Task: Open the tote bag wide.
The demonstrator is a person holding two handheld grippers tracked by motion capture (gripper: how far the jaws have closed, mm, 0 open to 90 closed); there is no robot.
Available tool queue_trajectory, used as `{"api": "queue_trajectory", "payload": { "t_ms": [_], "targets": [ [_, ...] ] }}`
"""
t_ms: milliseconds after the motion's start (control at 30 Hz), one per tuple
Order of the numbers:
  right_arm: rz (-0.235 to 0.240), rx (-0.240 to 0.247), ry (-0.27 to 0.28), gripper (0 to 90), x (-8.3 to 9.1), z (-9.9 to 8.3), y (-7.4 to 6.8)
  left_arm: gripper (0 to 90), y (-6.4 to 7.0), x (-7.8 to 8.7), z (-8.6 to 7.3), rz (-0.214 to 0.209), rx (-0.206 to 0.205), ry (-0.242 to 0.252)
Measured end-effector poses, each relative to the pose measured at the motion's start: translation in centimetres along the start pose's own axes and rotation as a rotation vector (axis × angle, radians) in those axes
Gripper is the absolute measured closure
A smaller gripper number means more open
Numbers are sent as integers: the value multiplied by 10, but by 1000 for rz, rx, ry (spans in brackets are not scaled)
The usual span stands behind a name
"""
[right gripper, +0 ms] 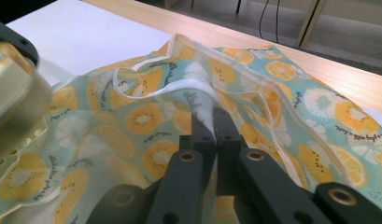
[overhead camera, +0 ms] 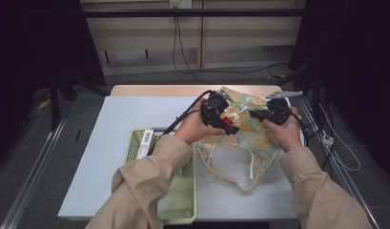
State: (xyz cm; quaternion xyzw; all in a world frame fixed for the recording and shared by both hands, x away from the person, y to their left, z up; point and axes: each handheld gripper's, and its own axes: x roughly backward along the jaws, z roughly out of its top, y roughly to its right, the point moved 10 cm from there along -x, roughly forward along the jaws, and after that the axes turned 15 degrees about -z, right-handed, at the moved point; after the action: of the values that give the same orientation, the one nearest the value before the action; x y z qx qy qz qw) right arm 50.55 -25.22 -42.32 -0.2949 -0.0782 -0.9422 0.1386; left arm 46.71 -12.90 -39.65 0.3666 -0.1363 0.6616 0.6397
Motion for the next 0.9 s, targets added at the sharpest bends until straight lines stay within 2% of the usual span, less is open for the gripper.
{"api": "queue_trajectory", "payload": {
  "t_ms": [133,300,533,600,633,667,700,733,800,833,900],
  "targets": [
    [1,0,2,900,1,0,0,205,-4,-10,-4,6,-2,-10],
    [2,-11,3,900,2,2,0,205,-12,-24,-9,-9,22,-14],
    [12,-5,6,900,3,6,-4,205,-31,-43,-9,-11,45,5],
    [14,-7,6,900,3,7,-4,204,-41,-49,-7,-11,48,26],
    [12,-9,5,900,4,8,-4,202,-46,-51,-4,0,57,55],
    [10,-8,5,900,4,9,-4,195,-54,-51,0,33,64,101],
    [10,-11,9,900,4,10,-4,152,-59,-51,4,54,77,139],
    [10,-17,12,900,4,12,-3,99,-61,-49,5,57,89,144],
    [9,-11,5,900,3,12,-4,106,-62,-45,2,60,89,120],
    [11,-14,5,900,2,12,-4,99,-60,-41,-1,62,77,86],
    [12,-6,-2,900,1,10,-6,97,-57,-34,-4,70,65,55]
  ]
}}
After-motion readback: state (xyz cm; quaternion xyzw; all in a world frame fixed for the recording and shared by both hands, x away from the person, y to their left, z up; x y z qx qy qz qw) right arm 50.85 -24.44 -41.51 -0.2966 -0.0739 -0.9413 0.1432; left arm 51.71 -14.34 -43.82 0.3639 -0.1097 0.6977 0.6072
